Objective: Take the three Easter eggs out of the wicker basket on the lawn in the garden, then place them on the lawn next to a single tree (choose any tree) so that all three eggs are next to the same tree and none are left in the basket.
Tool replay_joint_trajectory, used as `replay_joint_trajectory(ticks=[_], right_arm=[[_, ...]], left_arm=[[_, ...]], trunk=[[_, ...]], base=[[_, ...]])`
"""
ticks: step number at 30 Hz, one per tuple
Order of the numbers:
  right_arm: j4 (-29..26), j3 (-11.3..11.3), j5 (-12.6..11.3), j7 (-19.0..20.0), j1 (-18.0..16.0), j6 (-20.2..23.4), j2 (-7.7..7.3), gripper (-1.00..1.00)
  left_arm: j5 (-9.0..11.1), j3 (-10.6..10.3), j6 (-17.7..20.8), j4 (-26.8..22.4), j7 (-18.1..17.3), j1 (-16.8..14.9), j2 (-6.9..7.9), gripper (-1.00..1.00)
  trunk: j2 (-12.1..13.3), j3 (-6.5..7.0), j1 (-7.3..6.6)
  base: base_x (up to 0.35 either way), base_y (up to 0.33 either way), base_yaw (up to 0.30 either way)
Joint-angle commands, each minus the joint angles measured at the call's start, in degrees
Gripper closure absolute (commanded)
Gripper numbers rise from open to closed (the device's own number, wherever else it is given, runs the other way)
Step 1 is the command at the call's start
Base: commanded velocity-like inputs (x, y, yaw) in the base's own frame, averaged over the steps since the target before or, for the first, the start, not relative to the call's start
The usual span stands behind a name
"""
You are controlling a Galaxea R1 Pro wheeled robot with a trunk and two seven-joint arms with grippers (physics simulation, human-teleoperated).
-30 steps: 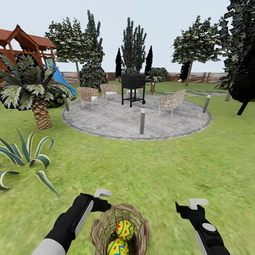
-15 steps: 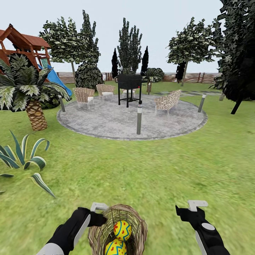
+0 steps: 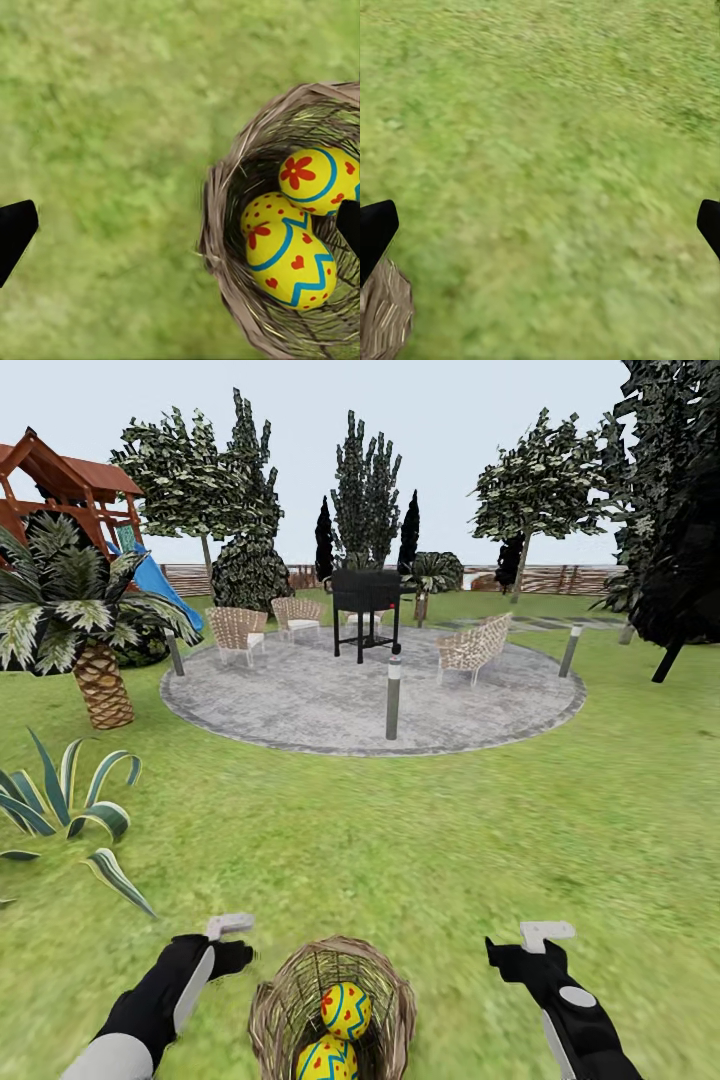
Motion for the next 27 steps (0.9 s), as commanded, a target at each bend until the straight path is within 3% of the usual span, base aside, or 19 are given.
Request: replay_joint_trajectory(ticks=[1, 6, 10, 12, 17, 21, 27], right_arm=[[-0.41, 0.55, 0.4, -0.03, -0.03, 0.39, -0.02, -1.0], [-1.53, 3.12, 0.37, 0.24, -0.17, 1.47, -0.03, -1.0], [-1.78, 3.49, -0.02, 0.47, -3.34, 8.74, 0.02, -1.0], [-1.76, 3.55, -1.66, 0.84, -4.19, 10.7, 0.0, -1.0], [-1.91, 3.59, -6.25, 1.04, -4.73, 12.03, -0.1, -1.0], [-1.95, 3.6, -7.02, 1.06, -5.22, 12.24, -0.07, -1.0], [-2.03, 3.6, -8.19, 1.96, -8.69, 12.25, -0.05, -1.0]], left_arm=[[0.67, 0.02, 0.26, 0.02, 0.45, -0.27, 0.24, -1.0], [0.47, -0.13, 0.21, 0.83, 0.19, -1.86, 0.55, -1.0], [0.42, -0.75, 0.21, 0.98, 0.05, -2.07, 0.28, -1.0], [0.45, -1.25, 0.21, 0.96, 0.04, -2.09, 0.44, -1.0], [0.49, -1.53, 0.21, 0.7, 0.03, -2.1, 0.66, -1.0], [0.49, -1.56, 0.23, 0.23, 0.03, -2.1, 0.65, -1.0], [0.5, -1.73, 0.15, -0.4, -0.05, -2.11, 0.61, -1.0]], trunk=[[-0.03, -0.06, 0.0], [-0.03, -0.06, 0.0], [-0.03, -0.06, 0.0], [-0.03, -0.06, 0.0], [-1.64, -0.78, 0.88], [-3.24, -1.5, 1.76], [-5.65, -2.58, 3.07]], base=[[0.0, 0.0, 0.0], [0.0, 0.0, 0.0], [0.0, 0.0, 0.0], [0.0, 0.0, 0.0], [0.0, 0.0, 0.0], [0.0, 0.0, 0.0], [0.0, 0.0, 0.0]])
